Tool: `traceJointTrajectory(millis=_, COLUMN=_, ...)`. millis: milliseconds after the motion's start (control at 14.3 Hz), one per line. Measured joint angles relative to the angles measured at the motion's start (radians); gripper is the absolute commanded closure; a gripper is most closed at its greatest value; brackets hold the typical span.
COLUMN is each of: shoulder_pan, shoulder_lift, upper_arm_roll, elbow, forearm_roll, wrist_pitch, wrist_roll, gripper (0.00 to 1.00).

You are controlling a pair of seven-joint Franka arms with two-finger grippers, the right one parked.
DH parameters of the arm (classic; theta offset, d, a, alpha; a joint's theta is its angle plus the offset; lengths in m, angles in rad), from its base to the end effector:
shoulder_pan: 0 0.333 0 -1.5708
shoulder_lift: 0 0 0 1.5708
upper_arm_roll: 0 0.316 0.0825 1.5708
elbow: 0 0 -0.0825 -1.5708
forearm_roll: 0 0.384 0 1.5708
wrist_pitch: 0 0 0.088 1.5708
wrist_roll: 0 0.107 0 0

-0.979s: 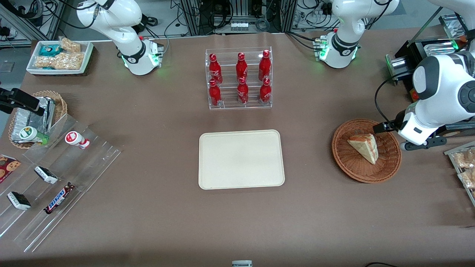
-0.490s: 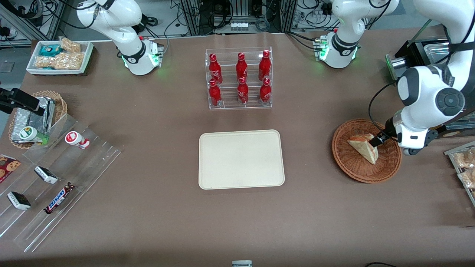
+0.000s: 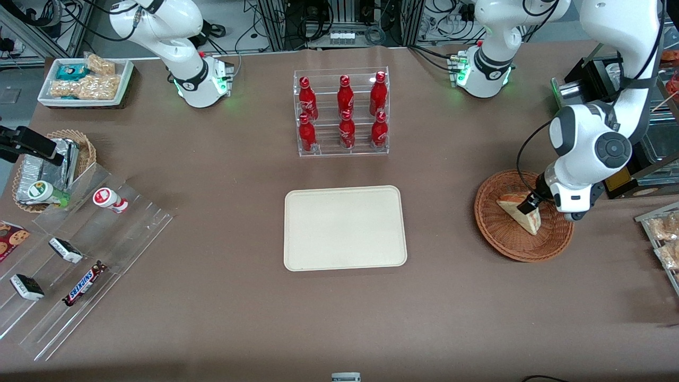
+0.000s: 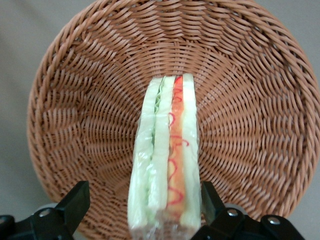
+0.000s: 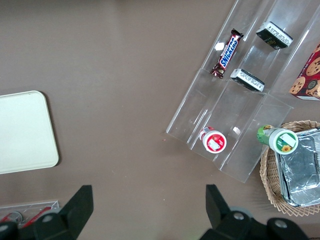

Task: Place sandwich from basket to tray
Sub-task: 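Lower the left gripper and close it on the wrapped sandwich, then lift the sandwich and carry it over the cream tray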

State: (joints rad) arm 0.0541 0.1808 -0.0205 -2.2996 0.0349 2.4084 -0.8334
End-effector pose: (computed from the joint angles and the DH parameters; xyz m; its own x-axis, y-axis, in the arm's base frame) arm 0.5187 0.0176 0.2636 0.6659 0.7452 -0.0353 0.7426 -0.6666 -0.0653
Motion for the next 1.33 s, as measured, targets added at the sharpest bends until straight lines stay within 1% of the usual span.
traceJointTrajectory(millis=70, shoulder_pan=0.0, shoulder_lift=0.011, upper_arm_roll=0.0, elbow=0.0, forearm_roll=0.0, wrist_pitch=0.01, wrist_roll=-0.018, gripper=0.94)
traceJointTrajectory(millis=140, shoulder_pan=0.0, shoulder_lift=0.018, upper_arm_roll=0.0, elbow=0.0, forearm_roll=0.0, wrist_pitch=0.013, wrist_roll=-0.026, gripper=0.95)
traceJointTrajectory(millis=350, shoulder_pan=0.0, shoulder_lift=0.019, upper_arm_roll=-0.001, elbow=0.021, forearm_roll=0.0, wrist_pitch=0.0, wrist_roll=-0.032, gripper=0.95)
traceJointTrajectory(millis=629, shoulder_pan=-0.023, shoulder_lift=0.018, upper_arm_roll=-0.013, elbow=0.136, forearm_roll=0.0, wrist_pitch=-0.156, wrist_roll=0.007, gripper=0.95)
traceJointTrajectory(millis=839, shoulder_pan=-0.105, shoulder_lift=0.018, upper_arm_roll=-0.03, elbow=0.221, forearm_roll=0.0, wrist_pitch=-0.251, wrist_roll=0.038, gripper=0.95)
traceJointTrajectory(millis=979, shoulder_pan=-0.196, shoulder_lift=0.028, upper_arm_roll=-0.037, elbow=0.272, forearm_roll=-0.003, wrist_pitch=-0.273, wrist_roll=0.036, gripper=0.95)
traceJointTrajectory(millis=1329, shoulder_pan=-0.435, shoulder_lift=0.144, upper_arm_roll=-0.043, elbow=0.416, forearm_roll=-0.007, wrist_pitch=-0.275, wrist_roll=-0.051, gripper=0.92)
